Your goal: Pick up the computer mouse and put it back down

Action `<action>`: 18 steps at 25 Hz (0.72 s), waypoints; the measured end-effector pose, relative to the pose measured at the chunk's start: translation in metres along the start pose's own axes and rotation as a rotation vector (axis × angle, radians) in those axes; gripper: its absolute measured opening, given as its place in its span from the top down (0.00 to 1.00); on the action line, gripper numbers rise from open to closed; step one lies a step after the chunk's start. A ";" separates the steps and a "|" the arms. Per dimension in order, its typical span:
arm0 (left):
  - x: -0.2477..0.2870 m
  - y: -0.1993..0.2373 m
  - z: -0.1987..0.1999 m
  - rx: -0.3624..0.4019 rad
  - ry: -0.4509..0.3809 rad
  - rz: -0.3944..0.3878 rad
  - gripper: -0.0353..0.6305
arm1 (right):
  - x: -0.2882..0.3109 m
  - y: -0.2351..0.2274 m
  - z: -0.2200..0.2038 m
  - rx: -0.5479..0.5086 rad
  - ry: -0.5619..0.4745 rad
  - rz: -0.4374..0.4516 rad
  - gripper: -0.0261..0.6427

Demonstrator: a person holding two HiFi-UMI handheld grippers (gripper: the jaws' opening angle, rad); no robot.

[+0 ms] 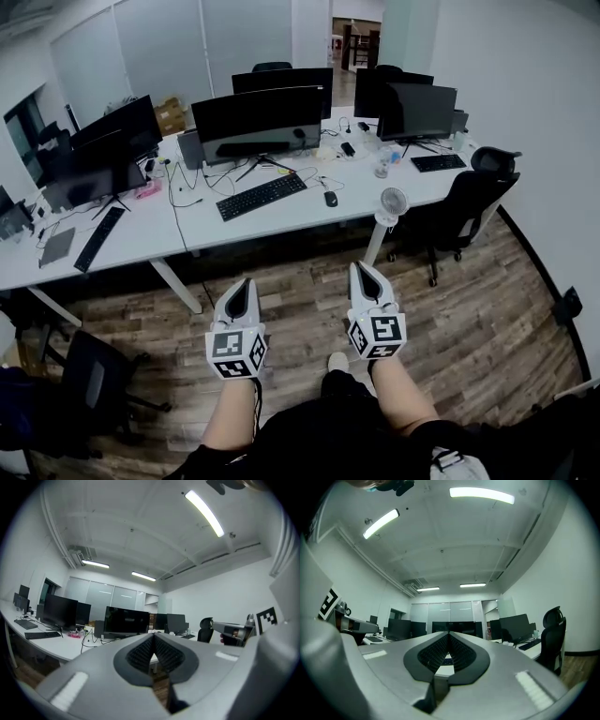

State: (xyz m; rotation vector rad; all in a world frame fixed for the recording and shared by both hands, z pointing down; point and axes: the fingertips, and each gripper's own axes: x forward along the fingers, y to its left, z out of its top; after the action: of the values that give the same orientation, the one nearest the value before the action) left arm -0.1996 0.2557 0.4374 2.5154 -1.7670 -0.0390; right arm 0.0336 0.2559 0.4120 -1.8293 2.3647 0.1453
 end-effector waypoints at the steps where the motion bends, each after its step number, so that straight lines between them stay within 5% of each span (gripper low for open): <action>1: 0.003 0.001 -0.001 0.002 0.002 -0.002 0.87 | 0.003 0.000 -0.001 0.000 -0.001 0.000 0.97; 10: 0.052 0.011 -0.003 0.050 0.006 -0.016 0.87 | 0.049 -0.024 -0.013 0.007 -0.025 -0.026 0.97; 18: 0.155 0.016 -0.015 0.027 0.034 -0.020 0.87 | 0.140 -0.081 -0.047 0.030 -0.001 -0.026 0.97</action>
State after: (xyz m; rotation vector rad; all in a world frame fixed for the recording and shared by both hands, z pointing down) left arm -0.1609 0.1053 0.4565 2.5366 -1.7412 0.0268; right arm 0.0749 0.0941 0.4344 -1.8454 2.3279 0.1078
